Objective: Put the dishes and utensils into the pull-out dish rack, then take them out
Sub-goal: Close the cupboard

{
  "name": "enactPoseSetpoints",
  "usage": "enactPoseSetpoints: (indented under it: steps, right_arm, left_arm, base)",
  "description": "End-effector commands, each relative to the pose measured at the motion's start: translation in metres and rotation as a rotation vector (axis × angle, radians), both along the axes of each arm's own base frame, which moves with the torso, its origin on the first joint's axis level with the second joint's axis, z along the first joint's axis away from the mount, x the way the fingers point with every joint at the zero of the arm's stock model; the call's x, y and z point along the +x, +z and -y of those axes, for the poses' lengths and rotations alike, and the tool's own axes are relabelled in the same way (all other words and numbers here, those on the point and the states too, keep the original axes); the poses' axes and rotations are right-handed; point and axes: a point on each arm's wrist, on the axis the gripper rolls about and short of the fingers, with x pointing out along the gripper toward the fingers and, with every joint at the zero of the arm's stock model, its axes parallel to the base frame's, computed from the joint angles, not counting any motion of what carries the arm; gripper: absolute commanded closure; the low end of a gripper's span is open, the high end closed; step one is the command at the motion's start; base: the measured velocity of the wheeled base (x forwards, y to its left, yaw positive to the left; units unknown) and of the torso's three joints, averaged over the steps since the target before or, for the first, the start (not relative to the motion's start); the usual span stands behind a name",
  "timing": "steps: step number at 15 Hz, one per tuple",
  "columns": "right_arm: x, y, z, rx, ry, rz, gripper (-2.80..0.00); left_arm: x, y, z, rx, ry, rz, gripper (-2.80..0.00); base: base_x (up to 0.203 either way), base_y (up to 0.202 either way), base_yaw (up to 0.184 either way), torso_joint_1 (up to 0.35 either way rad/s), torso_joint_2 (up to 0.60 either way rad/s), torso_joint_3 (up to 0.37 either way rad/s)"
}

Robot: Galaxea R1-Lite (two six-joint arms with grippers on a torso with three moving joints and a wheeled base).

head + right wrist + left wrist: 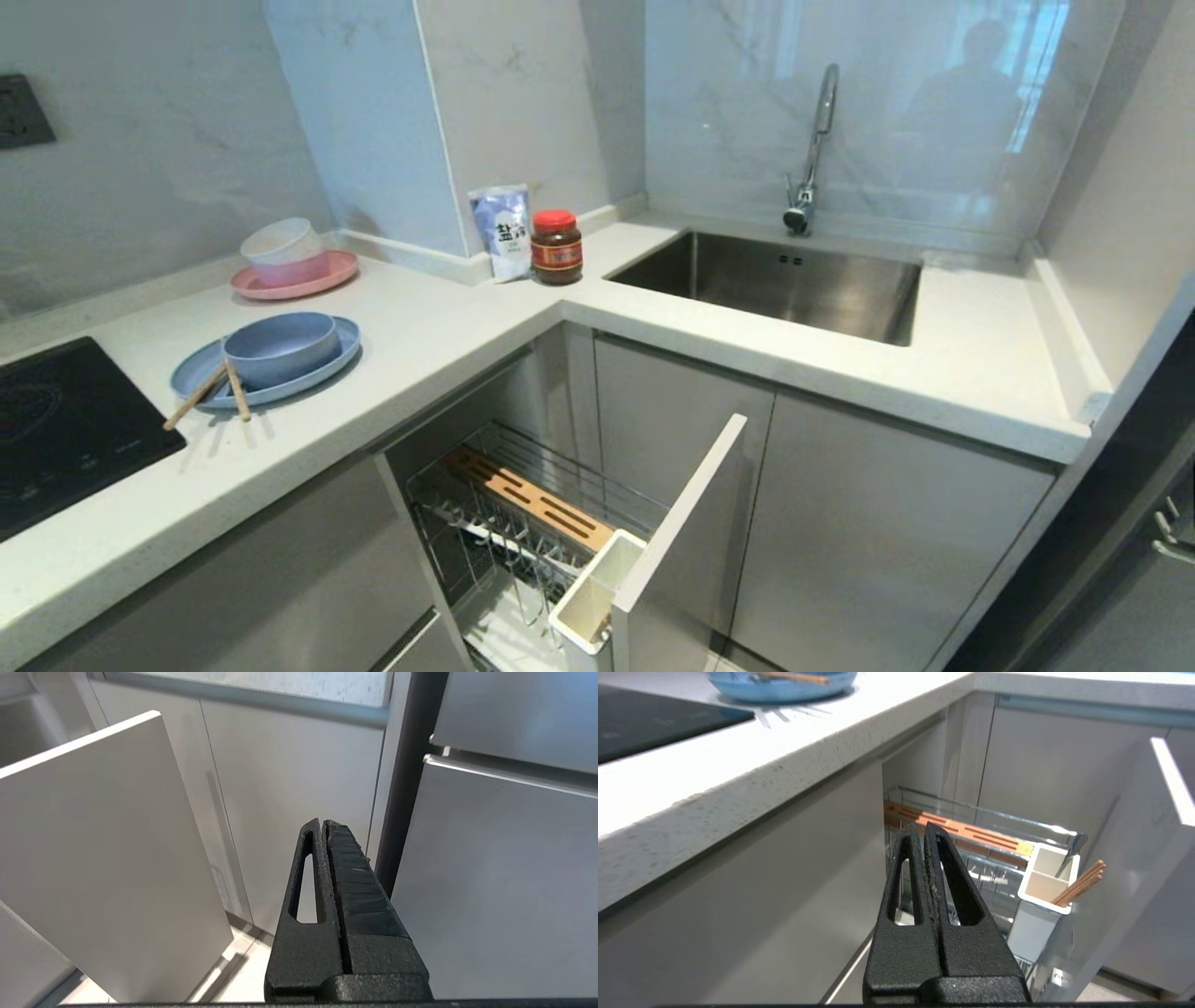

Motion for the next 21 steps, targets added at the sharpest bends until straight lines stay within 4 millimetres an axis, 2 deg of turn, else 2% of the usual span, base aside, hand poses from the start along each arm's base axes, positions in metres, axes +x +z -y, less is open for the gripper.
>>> enactPoseSetpoints:
  steps: [1, 8, 14, 15, 18, 20, 21]
  right_arm:
    - [0.0, 0.0, 0.0, 0.0, 0.0, 0.003, 0.0]
    - [0.0, 0.0, 0.0, 0.0, -0.001, 0.003, 0.0]
    - [0.0, 0.0, 0.0, 0.0, -0.001, 0.003, 0.0]
    - [0.0, 0.0, 0.0, 0.0, 0.001, 0.003, 0.0]
    - [0.0, 0.0, 0.0, 0.0, 0.001, 0.003, 0.0]
    - [0.0, 0.0, 0.0, 0.0, -0.001, 0.003, 0.0]
    - [0.0, 0.0, 0.0, 0.0, -0.001, 0.003, 0.0]
  left_arm:
    - [0.002, -0.007, 0.0, 0.0, 0.0, -0.026, 0.0]
    - [0.002, -0.007, 0.0, -0.004, 0.002, -0.027, 0.0]
    - [0.001, -0.002, 0.0, -0.007, 0.005, -0.009, 0.0]
    - [-0.003, 0.009, 0.0, -0.007, 0.007, 0.029, 0.0]
    - [-0.021, 0.061, 0.0, -0.006, 0.002, 0.156, 0.0]
    - [-0.031, 0.109, 0.0, -0.005, 0.007, 0.201, 0.0]
    - [-0.031, 0.141, 0.0, -0.004, 0.01, 0.213, 0.0]
  base:
    - [0.0, 0.0, 0.0, 0.005, 0.0, 0.203]
    - [0.0, 0.0, 0.0, 0.0, 0.0, 0.199]
    - [0.0, 0.0, 0.0, 0.001, 0.0, 0.04]
    - [0.0, 0.0, 0.0, 0.0, 0.0, 0.0]
    - [0.0, 0.0, 0.0, 0.0, 0.0, 0.0]
    - [0.0, 0.0, 0.0, 0.0, 0.0, 0.0]
    - [0.0, 0.0, 0.0, 0.0, 0.0, 0.0]
